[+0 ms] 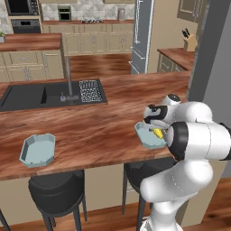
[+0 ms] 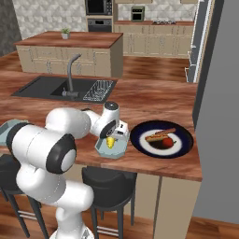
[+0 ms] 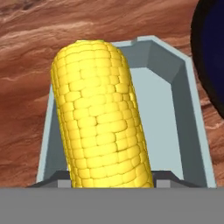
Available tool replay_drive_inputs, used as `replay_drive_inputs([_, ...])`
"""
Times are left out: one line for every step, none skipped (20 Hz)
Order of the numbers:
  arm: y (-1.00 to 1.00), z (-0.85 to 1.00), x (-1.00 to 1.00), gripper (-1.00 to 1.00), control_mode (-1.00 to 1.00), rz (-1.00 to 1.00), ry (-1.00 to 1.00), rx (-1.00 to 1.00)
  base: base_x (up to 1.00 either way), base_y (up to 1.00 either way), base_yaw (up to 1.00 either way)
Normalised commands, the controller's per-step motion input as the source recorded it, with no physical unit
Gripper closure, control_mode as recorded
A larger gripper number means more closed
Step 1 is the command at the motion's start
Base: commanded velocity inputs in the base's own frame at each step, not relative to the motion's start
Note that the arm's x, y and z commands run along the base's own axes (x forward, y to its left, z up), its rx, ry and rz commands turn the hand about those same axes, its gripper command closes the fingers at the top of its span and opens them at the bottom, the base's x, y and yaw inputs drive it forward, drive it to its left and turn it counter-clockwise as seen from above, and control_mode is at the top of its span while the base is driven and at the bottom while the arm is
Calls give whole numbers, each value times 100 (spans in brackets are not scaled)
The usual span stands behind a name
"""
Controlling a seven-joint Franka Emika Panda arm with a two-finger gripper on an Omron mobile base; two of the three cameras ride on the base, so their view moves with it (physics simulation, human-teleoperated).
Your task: Place one cooked food and one vegetable from the large plate to each tupperware container.
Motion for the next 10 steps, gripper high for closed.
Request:
replay_drive_inputs([44,-21,3,100,-100,-16,0,2,0,0,0])
replay_drive_inputs([29,-15,23,100,-100,-15,0,0,0,0,0])
replay_drive_inputs([21,-16,26,100,-100,-14,0,0,0,0,0])
replay_drive_inputs([26,-17,27,100,-100,-13,0,0,0,0,0])
replay_drive_inputs([30,-13,35,100,-100,-11,0,0,0,0,0])
replay_drive_inputs([20,-2,28,100,-100,-7,0,0,0,0,0])
replay_drive_inputs([15,-5,34,100,-100,-5,0,0,0,0,0])
replay_drive_inputs([0,-6,41,100,-100,-2,0,0,0,0,0])
replay_drive_inputs([0,-4,29,100,-100,0,0,0,0,0,0])
replay_drive_inputs([0,-8,7,100,-100,0,0,1,0,0,0])
